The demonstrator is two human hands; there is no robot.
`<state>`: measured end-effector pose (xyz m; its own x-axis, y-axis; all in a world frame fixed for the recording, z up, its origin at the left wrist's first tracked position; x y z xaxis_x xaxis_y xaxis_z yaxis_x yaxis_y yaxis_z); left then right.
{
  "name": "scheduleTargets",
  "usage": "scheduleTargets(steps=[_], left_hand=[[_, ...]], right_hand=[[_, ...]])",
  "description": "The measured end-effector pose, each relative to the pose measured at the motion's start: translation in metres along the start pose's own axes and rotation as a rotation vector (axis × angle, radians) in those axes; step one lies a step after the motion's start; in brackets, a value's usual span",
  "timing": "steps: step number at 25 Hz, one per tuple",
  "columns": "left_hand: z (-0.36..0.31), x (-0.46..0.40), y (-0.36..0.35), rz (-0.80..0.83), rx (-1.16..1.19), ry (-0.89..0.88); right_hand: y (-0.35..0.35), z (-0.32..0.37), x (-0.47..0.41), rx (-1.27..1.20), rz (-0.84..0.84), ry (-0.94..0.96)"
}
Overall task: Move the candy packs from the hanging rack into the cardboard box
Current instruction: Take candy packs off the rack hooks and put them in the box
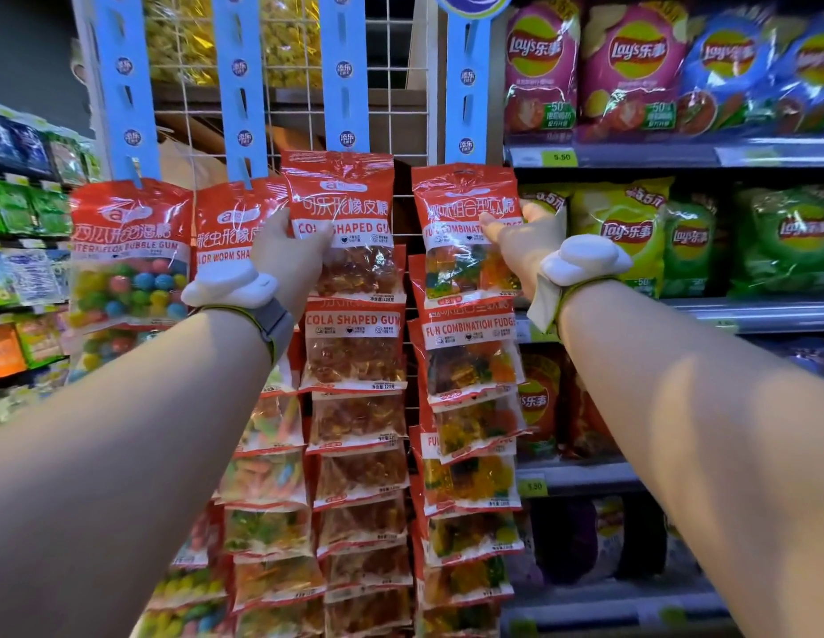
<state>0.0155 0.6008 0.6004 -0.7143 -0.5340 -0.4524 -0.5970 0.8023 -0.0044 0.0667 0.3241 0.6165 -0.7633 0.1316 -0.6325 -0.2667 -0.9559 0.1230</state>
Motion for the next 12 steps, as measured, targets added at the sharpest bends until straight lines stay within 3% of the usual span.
scheduleTargets(steps=[6, 12], left_hand=[[0.008, 0.002, -0.001, 0.007, -0.024, -0.005], [0.009, 0.003, -0.001, 0.04, 0.026, 0.017]], right_hand=[[0.001, -0.004, 0.008, 0.023, 0.001, -0.049], [0.007, 0.018, 0.003, -0.008, -0.035, 0.036]])
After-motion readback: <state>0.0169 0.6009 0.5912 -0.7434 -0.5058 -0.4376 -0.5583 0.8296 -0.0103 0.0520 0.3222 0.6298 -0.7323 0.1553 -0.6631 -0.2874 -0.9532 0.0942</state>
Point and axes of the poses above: each hand's wrist, its own x-axis away from the middle knuckle, its own y-axis out of the back of the hand, z = x × y, the point moved 6 cm from there along -x, towards the middle knuckle, and after that the axes turned 8 degrees about y, right-handed, at the moved point
